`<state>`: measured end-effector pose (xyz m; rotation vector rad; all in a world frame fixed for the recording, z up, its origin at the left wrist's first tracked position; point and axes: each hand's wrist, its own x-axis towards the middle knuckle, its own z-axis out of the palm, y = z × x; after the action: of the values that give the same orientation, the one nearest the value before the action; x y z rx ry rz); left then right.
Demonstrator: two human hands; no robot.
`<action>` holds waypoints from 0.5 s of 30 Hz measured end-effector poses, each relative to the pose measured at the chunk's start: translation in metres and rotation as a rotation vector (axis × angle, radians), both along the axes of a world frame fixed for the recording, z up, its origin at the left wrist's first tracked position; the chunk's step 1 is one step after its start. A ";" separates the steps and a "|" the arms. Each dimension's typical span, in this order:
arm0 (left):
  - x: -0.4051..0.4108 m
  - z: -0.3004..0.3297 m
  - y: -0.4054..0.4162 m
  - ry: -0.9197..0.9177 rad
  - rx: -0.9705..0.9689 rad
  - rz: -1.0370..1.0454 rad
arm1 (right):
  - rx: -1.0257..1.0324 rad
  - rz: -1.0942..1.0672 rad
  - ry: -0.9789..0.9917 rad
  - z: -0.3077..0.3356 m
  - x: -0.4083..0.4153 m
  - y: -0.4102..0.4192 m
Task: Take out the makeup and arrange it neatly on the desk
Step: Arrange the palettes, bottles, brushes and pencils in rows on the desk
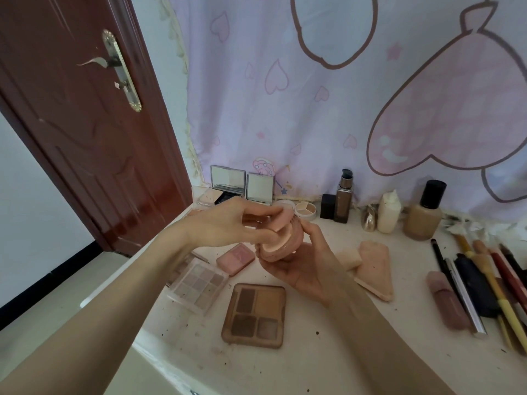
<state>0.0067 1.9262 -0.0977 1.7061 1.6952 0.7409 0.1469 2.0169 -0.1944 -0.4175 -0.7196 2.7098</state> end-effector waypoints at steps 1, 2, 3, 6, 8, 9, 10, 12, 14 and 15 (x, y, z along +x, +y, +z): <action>-0.002 0.000 0.001 -0.022 0.027 0.002 | -0.062 -0.004 0.020 0.001 0.000 -0.001; -0.004 0.000 0.001 -0.045 0.061 0.013 | -0.111 -0.010 0.033 0.003 -0.001 -0.003; -0.007 0.000 0.001 -0.062 0.097 0.034 | -0.138 -0.015 0.034 0.004 -0.002 -0.005; -0.019 0.002 0.004 -0.019 0.188 0.122 | -0.107 -0.021 -0.003 0.008 -0.006 -0.008; -0.028 0.004 0.008 -0.010 0.191 0.174 | -0.081 -0.012 -0.004 0.012 -0.009 -0.011; -0.034 0.005 0.009 0.008 0.185 0.193 | -0.080 -0.009 -0.005 0.014 -0.011 -0.013; -0.038 0.007 0.011 0.044 0.181 0.206 | -0.082 -0.004 -0.007 0.017 -0.014 -0.015; -0.047 0.010 0.015 0.119 0.170 0.224 | -0.081 0.008 -0.020 0.022 -0.023 -0.019; -0.056 0.013 0.019 0.154 0.154 0.249 | -0.062 0.008 -0.071 0.025 -0.035 -0.020; -0.061 0.015 0.020 0.163 0.150 0.258 | -0.054 0.002 -0.107 0.027 -0.043 -0.019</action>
<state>-0.0540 1.9462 -0.0828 1.7048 2.0452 0.8857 0.1043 1.9974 -0.1672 -0.5783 -0.6752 2.7307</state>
